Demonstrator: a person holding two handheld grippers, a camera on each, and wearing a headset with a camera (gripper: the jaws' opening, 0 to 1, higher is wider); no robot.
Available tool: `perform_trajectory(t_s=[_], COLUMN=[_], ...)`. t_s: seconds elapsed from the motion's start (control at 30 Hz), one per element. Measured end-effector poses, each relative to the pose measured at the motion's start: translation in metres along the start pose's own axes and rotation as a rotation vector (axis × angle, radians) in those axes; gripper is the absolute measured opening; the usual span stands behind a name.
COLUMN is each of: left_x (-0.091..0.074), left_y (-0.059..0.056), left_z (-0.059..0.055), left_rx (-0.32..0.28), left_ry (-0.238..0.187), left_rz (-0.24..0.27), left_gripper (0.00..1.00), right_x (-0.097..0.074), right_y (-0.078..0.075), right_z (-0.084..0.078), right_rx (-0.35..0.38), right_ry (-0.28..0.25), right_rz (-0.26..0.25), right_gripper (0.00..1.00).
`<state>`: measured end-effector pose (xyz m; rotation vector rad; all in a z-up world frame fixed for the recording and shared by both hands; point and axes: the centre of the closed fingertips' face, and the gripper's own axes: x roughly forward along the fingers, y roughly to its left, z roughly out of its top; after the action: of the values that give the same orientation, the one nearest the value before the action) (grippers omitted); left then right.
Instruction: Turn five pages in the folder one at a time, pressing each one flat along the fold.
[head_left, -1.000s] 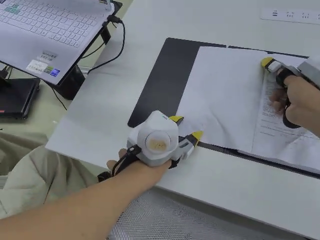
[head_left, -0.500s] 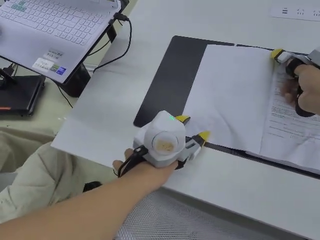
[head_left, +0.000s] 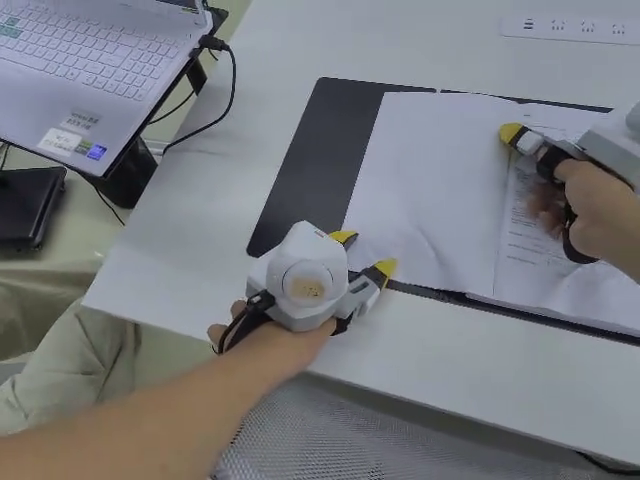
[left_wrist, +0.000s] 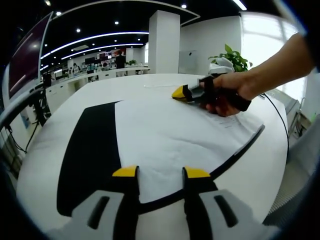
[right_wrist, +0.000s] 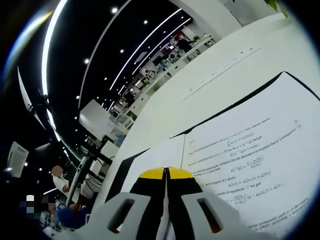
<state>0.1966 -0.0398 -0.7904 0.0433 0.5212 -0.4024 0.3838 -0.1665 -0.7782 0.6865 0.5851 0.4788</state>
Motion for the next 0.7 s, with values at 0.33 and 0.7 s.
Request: perform_trajectory(t_s=[0.33,0.7], left_x=[0.000,0.001], left_y=[0.000,0.002], left_z=[0.000,-0.001], left_rx=[-0.002,-0.002], left_ry=[-0.006,-0.006], left_rz=[0.002,0.004], left_gripper=[0.33,0.33], right_x=[-0.032,-0.056], right_y=[0.015,0.024], right_z=[-0.026,-0.042], right_rx=[0.024,0.082], right_ry=[0.017,0.029], right_rz=[0.034,0.052], right_gripper=[0.00,0.00])
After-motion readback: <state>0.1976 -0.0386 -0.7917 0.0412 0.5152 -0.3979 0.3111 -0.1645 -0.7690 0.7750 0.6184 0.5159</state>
